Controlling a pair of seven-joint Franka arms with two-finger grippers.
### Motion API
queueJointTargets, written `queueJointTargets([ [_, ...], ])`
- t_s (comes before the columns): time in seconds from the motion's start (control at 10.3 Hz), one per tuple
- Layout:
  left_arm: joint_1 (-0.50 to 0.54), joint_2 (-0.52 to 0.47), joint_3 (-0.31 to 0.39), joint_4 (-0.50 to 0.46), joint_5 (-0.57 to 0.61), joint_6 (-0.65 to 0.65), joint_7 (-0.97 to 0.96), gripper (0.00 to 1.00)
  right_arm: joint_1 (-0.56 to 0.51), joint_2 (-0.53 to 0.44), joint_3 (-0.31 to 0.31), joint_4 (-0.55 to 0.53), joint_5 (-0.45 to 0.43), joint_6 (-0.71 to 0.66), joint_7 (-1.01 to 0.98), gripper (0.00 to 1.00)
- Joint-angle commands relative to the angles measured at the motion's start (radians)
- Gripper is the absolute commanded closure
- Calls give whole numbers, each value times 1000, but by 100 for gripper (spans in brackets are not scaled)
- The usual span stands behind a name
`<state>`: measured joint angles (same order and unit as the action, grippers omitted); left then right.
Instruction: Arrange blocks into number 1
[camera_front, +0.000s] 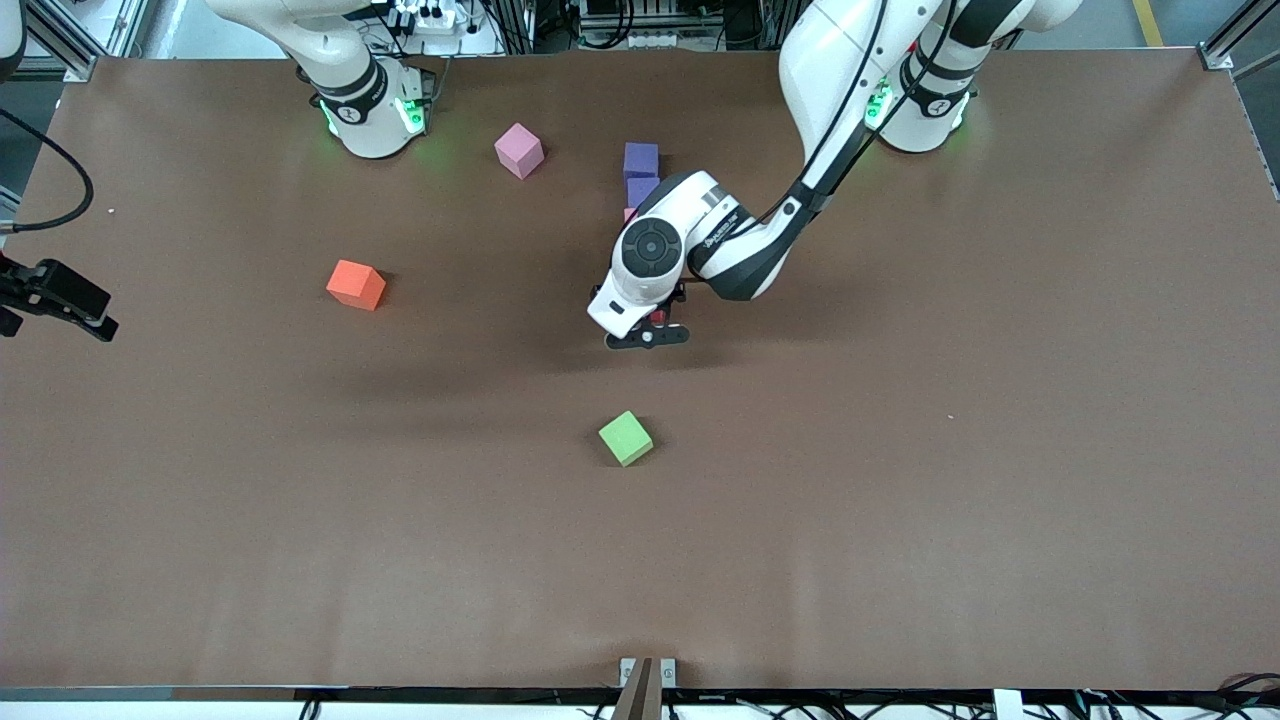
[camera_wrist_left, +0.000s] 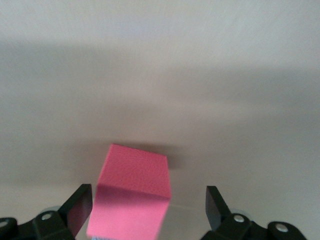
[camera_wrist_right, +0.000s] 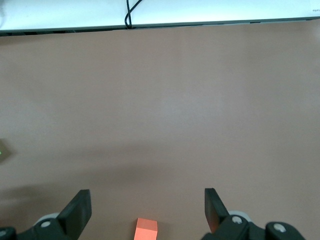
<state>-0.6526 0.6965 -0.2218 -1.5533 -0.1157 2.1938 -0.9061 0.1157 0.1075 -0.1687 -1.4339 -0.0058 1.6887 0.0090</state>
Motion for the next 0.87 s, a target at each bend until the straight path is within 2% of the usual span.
queueJointTargets([
  [0.0,88,-154,9,-25,1,-67,-17,0,-21,14,17,30,-2,-20,-12,0],
  [0.19,190,-263,7,-39,80,-139,-14,0,-21,12,17,30,-2,-20,-12,0],
  [0.39,321,-371,5,-68,94,-206,50,0,-21,12,17,30,-3,-20,-11,0],
  [0.58,494,-481,-5,-114,93,-274,227,0,-21,15,17,29,0,-15,-10,0],
  [0.77,624,-572,-7,-139,93,-368,382,0,-22,15,17,30,-2,-14,-10,0],
])
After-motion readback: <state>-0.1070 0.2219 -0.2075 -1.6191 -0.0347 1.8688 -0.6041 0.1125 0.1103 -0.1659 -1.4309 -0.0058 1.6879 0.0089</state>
